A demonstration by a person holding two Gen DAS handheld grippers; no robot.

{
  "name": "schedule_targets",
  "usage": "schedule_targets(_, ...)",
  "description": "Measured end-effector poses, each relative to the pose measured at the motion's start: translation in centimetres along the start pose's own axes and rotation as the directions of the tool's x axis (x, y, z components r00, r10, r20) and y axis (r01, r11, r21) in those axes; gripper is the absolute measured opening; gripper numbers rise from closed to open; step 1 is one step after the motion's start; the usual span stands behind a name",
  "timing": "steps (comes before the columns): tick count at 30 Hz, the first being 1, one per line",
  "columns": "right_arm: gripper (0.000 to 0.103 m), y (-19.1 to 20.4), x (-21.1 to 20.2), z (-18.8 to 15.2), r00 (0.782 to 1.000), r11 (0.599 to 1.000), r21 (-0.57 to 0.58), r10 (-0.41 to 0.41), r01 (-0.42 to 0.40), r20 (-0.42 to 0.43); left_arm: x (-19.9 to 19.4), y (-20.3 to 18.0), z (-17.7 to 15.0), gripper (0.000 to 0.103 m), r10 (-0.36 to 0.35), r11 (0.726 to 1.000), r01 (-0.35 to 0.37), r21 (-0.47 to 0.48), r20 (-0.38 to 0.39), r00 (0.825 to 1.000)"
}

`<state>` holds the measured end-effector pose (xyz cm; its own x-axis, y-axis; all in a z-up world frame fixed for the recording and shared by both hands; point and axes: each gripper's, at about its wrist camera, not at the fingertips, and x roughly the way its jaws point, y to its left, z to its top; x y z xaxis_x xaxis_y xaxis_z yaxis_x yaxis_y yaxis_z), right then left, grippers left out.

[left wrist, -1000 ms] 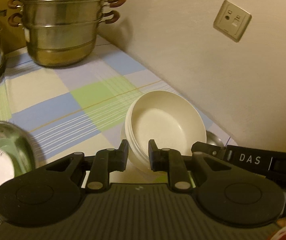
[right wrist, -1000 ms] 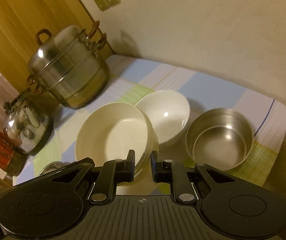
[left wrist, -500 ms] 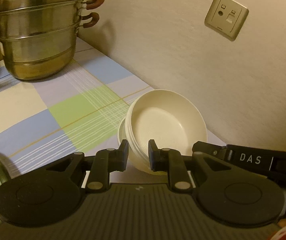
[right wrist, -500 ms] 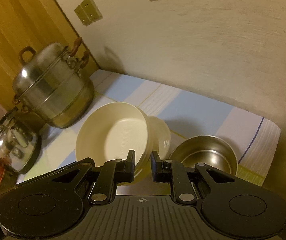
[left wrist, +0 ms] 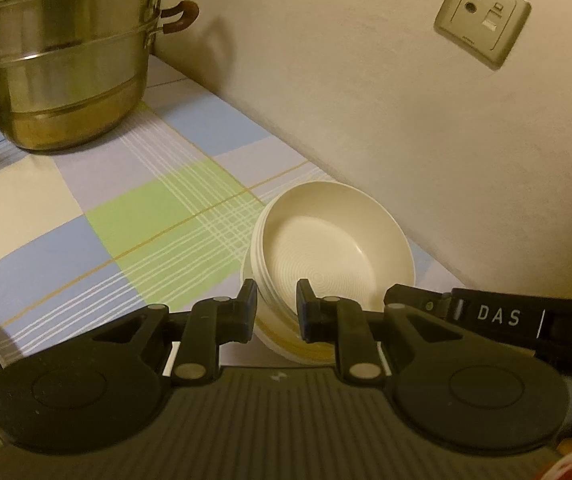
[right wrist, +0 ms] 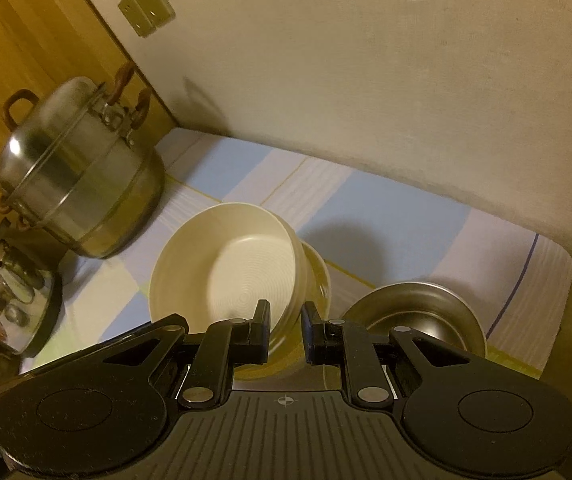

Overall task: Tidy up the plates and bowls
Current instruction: 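Lift the cream bowls and lower them into the white floral bowl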

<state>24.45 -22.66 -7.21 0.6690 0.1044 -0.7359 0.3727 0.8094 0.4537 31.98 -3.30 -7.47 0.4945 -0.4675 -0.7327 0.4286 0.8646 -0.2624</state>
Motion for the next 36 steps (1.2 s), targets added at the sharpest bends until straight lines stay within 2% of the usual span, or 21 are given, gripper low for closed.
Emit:
schedule_targets(18, 0.016, -0.2, 1.4, 0.5, 0.998, 0.999, 0.034, -0.029, 0.031, -0.05, 1.5, 0.4, 0.1, 0.019, -0.012, 1.0, 0.011, -0.023, -0.046, 0.999)
schedule_targets(32, 0.017, -0.4, 0.9, 0.6, 0.999, 0.999, 0.025, -0.024, 0.025, -0.036, 1.2, 0.2, 0.3, 0.02, -0.014, 0.999, 0.012, -0.033, -0.053, 0.999)
schedule_targets(35, 0.024, -0.4, 0.3, 0.4, 1.0, 1.0, 0.018, -0.021, 0.021, -0.023, 0.6, 0.1, 0.2, 0.02, -0.013, 0.999, 0.012, -0.031, -0.036, 0.999)
schedule_targets(36, 0.031, -0.4, 0.0, 0.3, 1.0, 1.0, 0.014, -0.013, 0.013, -0.018, 0.2, 0.0, 0.2, 0.02, -0.011, 1.0, 0.011, -0.029, -0.028, 1.0)
